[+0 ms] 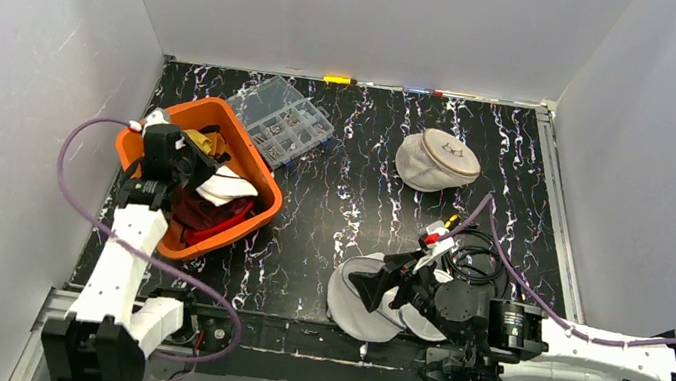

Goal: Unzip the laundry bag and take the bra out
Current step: Place the bra in the bin, then adjust the bra in the bin, then close the laundry bag at the center of the board.

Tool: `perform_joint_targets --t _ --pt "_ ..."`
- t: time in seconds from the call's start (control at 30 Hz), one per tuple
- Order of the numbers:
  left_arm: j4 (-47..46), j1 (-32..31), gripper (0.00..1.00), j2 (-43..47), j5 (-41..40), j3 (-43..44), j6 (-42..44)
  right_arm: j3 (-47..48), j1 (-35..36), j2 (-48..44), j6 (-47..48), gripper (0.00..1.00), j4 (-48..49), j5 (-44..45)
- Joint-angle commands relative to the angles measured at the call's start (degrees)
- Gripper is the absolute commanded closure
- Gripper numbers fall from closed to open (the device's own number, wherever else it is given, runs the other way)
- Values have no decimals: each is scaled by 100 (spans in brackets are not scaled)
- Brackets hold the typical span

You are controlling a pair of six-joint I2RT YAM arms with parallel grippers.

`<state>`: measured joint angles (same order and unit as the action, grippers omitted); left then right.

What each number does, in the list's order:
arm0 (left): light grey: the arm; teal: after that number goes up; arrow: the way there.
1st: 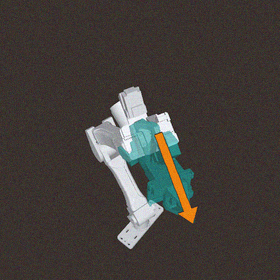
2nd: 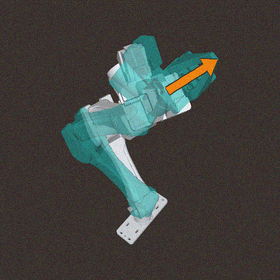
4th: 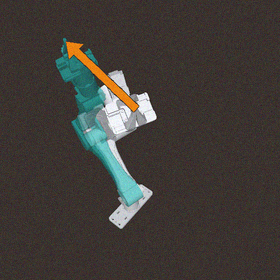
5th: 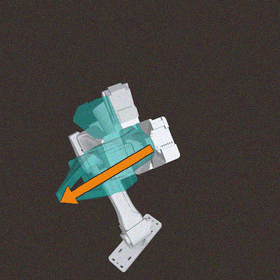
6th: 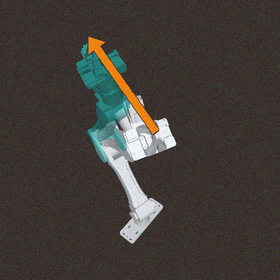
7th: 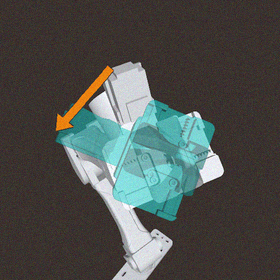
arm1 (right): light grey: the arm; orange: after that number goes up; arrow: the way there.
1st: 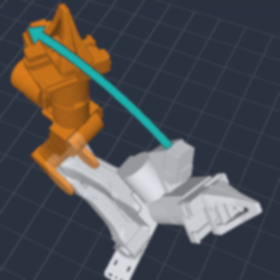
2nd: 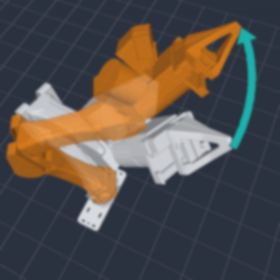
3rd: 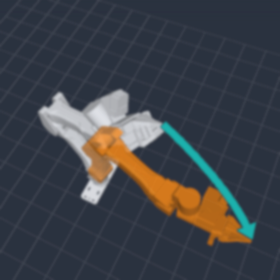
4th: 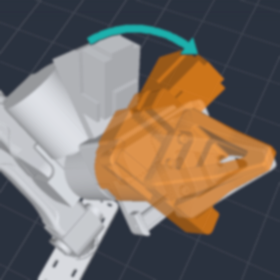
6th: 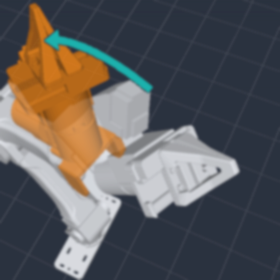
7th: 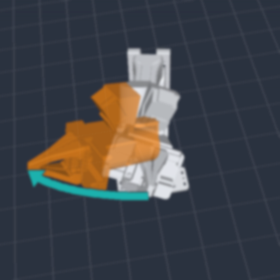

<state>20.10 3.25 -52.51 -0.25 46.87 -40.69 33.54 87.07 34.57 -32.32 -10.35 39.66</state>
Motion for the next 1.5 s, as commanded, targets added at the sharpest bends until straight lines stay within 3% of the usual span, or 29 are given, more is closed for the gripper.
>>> perform_joint_targets --t 0.0,0.23,0.6,0.7,0.8,0.87,0.93,1.0,1.13,1.3,1.37,1.47 --pt "24 23 89 -490 129 -332 -176 242 11 -28 -27 1 66 66" --pt "346 99 100 -860 -849 -733 -452 74 11 -292 -213 1 23 156" --pt "829 291 100 -723 -765 -479 -471 63 8 -374 -404 1 -223 180" --pt "944 291 88 -239 -351 -184 -329 161 7 -334 -587 1 -363 360" --pt "1069 160 65 285 284 121 -230 262 8 -404 -758 1 -496 676" --pt "1299 -322 54 597 403 316 -181 231 6 -481 -767 1 -467 874" --pt "1529 -1372 47 928 -91 401 -245 212 7 -484 -769 1 -531 1110" --pt "1670 -2375 42 1228 -567 377 -416 253 6 -440 -804 1 -683 1352" --pt "1686 -3699 39 1361 -663 268 -823 308 5 -324 -785 1 -947 1823" --pt "1470 -5779 36 605 -1461 553 -975 336 10 -84 -2352 1 -2965 3154" --pt "1289 -6398 35 98 -1561 799 -881 299 5 -144 -2948 1 -3541 3226" --pt "1184 -6908 33 -714 -1610 1179 -563 151 12 -441 -3076 1 -3646 3023"
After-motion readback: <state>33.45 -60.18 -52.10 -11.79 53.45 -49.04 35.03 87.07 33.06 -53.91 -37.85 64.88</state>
